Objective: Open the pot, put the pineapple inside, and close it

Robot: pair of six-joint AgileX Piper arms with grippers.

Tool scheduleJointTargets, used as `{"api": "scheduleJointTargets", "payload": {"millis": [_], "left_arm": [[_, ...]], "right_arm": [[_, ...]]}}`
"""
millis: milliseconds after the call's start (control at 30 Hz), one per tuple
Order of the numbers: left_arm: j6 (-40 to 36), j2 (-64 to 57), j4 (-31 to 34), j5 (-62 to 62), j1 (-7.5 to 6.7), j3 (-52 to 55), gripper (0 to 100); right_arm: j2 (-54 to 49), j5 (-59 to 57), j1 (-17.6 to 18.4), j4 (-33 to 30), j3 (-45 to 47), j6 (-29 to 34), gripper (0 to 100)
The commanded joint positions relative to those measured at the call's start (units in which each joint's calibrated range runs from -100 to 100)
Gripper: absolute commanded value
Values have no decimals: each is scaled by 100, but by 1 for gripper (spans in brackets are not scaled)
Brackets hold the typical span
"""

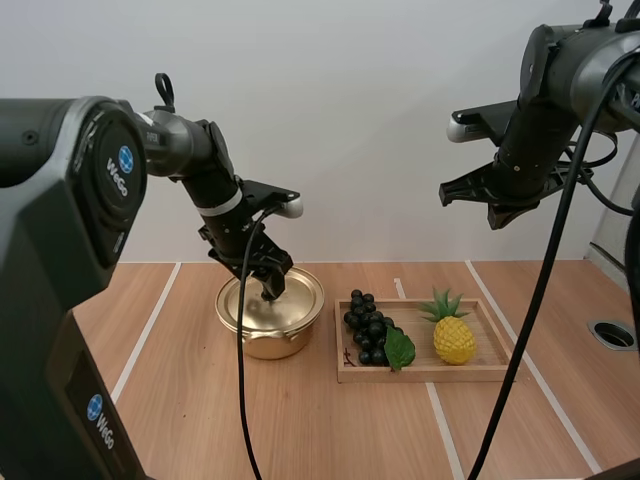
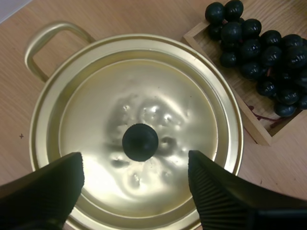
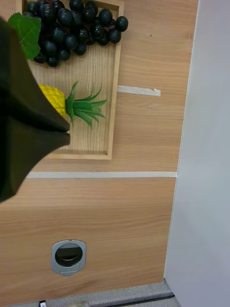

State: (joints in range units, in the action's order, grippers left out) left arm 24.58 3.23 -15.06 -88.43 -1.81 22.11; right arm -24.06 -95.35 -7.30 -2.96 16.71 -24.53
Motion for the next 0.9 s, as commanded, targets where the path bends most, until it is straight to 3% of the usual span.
{"api": "scheduleJointTargets", "payload": {"millis": [0,200,467,867], "left_arm": [[51,101,-142,147,-87,25,100],[51,203,-142,445,-226,25,100],[-54,203,266,526,-226,25,100],[-42,203,165,813,-226,25,100]], "right_arm": [[-39,128,-24,-23,14,-46,0],[-39,148,-24,-23,26,-46,0],[-39,148,-24,-23,26,-46,0],[-39,163,-24,55,19,-46,0]]}}
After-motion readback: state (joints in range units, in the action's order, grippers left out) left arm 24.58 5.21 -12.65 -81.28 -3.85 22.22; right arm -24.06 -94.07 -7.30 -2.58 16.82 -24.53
